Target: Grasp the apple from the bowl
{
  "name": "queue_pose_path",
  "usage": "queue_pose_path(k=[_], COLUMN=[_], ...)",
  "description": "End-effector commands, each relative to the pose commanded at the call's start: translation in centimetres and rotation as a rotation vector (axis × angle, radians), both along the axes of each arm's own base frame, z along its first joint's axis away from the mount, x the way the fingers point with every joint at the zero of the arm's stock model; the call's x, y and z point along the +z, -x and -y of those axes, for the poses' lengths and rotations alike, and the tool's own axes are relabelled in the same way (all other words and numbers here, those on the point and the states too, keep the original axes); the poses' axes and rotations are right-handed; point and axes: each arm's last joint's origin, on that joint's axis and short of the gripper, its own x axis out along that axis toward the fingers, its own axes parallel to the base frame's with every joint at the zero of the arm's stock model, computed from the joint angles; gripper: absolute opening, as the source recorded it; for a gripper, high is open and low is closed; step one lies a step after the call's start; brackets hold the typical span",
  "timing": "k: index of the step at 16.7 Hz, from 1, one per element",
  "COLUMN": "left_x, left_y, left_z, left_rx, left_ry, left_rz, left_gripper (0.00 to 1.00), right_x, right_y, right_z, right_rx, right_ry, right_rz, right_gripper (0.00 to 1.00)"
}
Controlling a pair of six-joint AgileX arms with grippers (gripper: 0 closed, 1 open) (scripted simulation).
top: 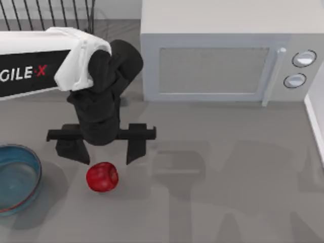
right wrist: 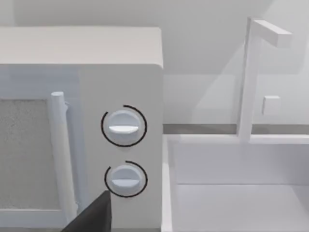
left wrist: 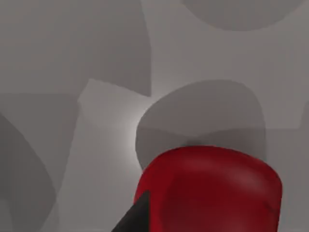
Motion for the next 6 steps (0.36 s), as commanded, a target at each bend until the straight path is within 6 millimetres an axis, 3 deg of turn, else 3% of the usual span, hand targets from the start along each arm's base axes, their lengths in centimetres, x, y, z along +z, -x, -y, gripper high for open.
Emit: queue_pose_path(k=[6], left_x=[0.00], left_y=[0.00], left_z=[0.00], left_rx=[0.000], left_ry=[0.000], left_rz=[0.000], left_gripper=[1.00], right_x=[0.00], right_y=[0.00], right_z=[0.00], right_rx=[0.000], right_ry=[0.000], right_rz=[0.000], right_gripper=[1.00])
